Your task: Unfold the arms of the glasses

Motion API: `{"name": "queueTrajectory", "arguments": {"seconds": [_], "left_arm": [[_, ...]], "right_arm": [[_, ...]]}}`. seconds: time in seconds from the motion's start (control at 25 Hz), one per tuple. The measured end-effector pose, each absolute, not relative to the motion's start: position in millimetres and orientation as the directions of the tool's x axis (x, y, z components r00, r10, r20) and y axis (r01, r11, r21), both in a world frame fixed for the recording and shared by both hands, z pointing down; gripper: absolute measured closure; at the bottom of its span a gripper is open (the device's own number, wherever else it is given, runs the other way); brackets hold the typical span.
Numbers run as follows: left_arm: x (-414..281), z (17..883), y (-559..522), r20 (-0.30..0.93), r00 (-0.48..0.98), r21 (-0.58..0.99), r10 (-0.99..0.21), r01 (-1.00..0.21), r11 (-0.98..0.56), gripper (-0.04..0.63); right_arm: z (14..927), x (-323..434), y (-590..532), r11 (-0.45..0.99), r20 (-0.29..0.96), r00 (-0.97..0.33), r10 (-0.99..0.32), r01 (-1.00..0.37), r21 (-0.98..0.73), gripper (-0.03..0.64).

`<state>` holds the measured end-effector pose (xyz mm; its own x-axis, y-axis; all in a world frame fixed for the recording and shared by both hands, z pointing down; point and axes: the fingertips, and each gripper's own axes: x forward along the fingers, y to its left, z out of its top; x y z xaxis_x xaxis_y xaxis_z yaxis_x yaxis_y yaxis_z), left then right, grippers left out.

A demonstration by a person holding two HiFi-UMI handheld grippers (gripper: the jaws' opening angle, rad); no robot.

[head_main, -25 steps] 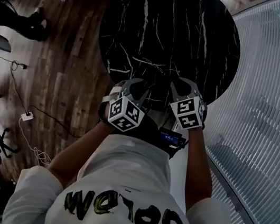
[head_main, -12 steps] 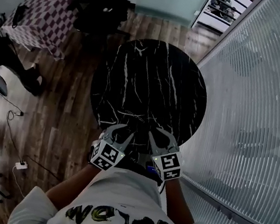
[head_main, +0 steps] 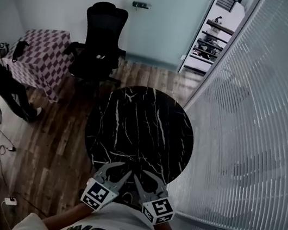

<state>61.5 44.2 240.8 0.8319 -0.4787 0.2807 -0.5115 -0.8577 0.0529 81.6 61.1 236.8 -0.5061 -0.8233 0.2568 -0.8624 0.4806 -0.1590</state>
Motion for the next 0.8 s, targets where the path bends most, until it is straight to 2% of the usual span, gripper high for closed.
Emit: {"name": "queueTrajectory", "arguments": {"seconds": [0.28,0.44,0.8], "left_arm": [[68.5,210.9,73.5,0.219,0.872,0.069,-0.439,-0.462,-0.884,0.517],[69.5,198.3,82.5,0.195,0.875,0.065,-0.443,-0.463,-0.884,0.529],[67.2,188.5,82.2,0.165,0.881,0.062,-0.444,-0.458,-0.887,0.532]], "right_arm": [[194.1,82.3,88.1,0.486,0.174,-0.508,-0.844,-0.86,-0.155,0.537],[170.4,87.7,95.7,0.476,0.136,-0.491,-0.86,-0.87,-0.132,0.56],[164.8,88.3,96.8,0.463,0.119,-0.476,-0.872,-0.878,-0.12,0.574]]}}
